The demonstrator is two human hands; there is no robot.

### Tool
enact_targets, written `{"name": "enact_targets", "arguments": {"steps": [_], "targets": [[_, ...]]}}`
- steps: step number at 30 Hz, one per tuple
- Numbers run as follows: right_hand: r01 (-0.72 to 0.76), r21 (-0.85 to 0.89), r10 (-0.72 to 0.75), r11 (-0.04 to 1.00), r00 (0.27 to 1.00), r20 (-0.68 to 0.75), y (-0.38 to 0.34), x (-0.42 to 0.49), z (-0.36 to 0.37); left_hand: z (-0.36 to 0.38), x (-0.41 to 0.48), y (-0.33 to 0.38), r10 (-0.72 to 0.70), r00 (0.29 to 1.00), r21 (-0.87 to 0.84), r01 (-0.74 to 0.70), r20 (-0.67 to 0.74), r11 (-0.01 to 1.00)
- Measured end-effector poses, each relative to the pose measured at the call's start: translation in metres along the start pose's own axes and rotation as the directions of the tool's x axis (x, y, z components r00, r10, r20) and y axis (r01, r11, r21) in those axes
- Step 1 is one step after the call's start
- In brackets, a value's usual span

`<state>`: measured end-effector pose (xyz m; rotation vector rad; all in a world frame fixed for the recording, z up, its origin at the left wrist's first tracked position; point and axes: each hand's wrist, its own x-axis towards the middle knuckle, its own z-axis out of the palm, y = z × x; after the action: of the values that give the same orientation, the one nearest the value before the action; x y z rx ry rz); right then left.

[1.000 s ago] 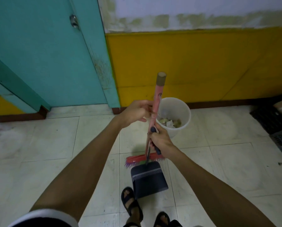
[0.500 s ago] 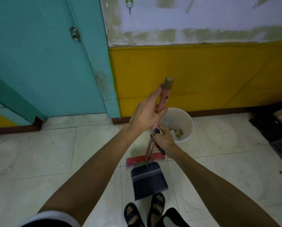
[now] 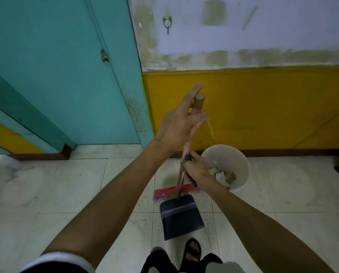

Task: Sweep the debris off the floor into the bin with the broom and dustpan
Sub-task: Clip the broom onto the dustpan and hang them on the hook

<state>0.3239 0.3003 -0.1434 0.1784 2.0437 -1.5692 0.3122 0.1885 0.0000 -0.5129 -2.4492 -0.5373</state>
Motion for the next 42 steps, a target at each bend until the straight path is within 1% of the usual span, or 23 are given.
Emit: {"name": "enact_targets", "arguments": {"steps": [2,5,7,9,10,12,14,16,19,23,24,28,29,32,35,38,40,42], "targets": [[-0.006,-0.005,0.006,1.000,1.000,-0.008,-0.007,0.008,0.000,0.000,0.005,-0.007,0.034,0.999,0.018,-0.033,-0.042,0.999],[-0.019,-0.031,0.019,0.999,1.000,-0.014,-0.016,0.024,0.004,0.000,0.017,-0.023,0.069,0.991,-0.049,-0.075,-0.118,0.996],[-0.023,-0.032,0.023,0.999,1.000,-0.016,-0.022,0.034,0.007,-0.001,0.026,-0.033,0.081,0.987,-0.090,-0.094,-0.138,0.992],[-0.043,-0.016,0.042,0.999,0.999,-0.016,-0.029,0.047,0.014,-0.003,0.037,-0.044,0.074,0.986,-0.100,-0.090,-0.150,0.991],[-0.054,-0.011,0.054,0.998,0.998,-0.020,-0.031,0.054,0.017,-0.004,0.043,-0.049,0.041,0.989,-0.115,-0.058,-0.144,0.992],[-0.081,-0.025,0.080,0.996,0.996,-0.044,-0.037,0.064,0.026,-0.010,0.050,-0.058,-0.069,0.994,-0.212,0.049,-0.088,0.976],[-0.117,-0.029,0.114,0.993,0.991,-0.072,-0.045,0.076,0.033,-0.018,0.060,-0.067,-0.164,0.986,-0.310,0.161,0.017,0.937],[-0.139,-0.007,0.137,0.990,0.985,-0.108,-0.054,0.090,0.038,-0.028,0.074,-0.078,-0.225,0.966,-0.396,0.256,0.124,0.882],[-0.154,-0.001,0.153,0.988,0.978,-0.139,-0.069,0.110,0.045,-0.043,0.091,-0.092,-0.278,0.944,-0.476,0.329,0.177,0.815],[-0.152,0.010,0.152,0.988,0.978,-0.144,-0.081,0.129,0.051,-0.051,0.103,-0.112,-0.328,0.914,-0.617,0.404,0.240,0.675],[-0.155,0.022,0.156,0.988,0.977,-0.144,-0.082,0.135,0.052,-0.051,0.106,-0.117,-0.333,0.910,-0.629,0.412,0.247,0.660],[-0.144,0.044,0.149,0.989,0.980,-0.135,-0.088,0.155,0.057,-0.040,0.123,-0.138,-0.354,0.896,-0.611,0.441,0.267,0.657],[-0.140,0.050,0.146,0.989,0.980,-0.134,-0.090,0.161,0.058,-0.038,0.129,-0.143,-0.359,0.892,-0.627,0.450,0.276,0.636],[-0.135,0.063,0.142,0.989,0.982,-0.124,-0.096,0.177,0.057,-0.033,0.150,-0.159,-0.415,0.853,-0.696,0.505,0.315,0.510],[-0.136,0.073,0.143,0.988,0.985,-0.099,-0.101,0.190,0.057,-0.027,0.166,-0.173,-0.483,0.807,-0.685,0.564,0.338,0.462],[-0.133,0.104,0.139,0.986,0.989,-0.049,-0.113,0.207,0.054,-0.022,0.188,-0.191,-0.512,0.770,-0.632,0.621,0.380,0.464],[-0.107,0.101,0.110,0.989,0.994,-0.020,-0.119,0.216,0.055,-0.023,0.201,-0.204,-0.547,0.744,-0.583,0.655,0.384,0.481],[-0.118,0.117,0.118,0.986,0.993,0.010,-0.122,0.228,0.057,-0.022,0.216,-0.218,-0.563,0.729,-0.525,0.677,0.388,0.515]]}}
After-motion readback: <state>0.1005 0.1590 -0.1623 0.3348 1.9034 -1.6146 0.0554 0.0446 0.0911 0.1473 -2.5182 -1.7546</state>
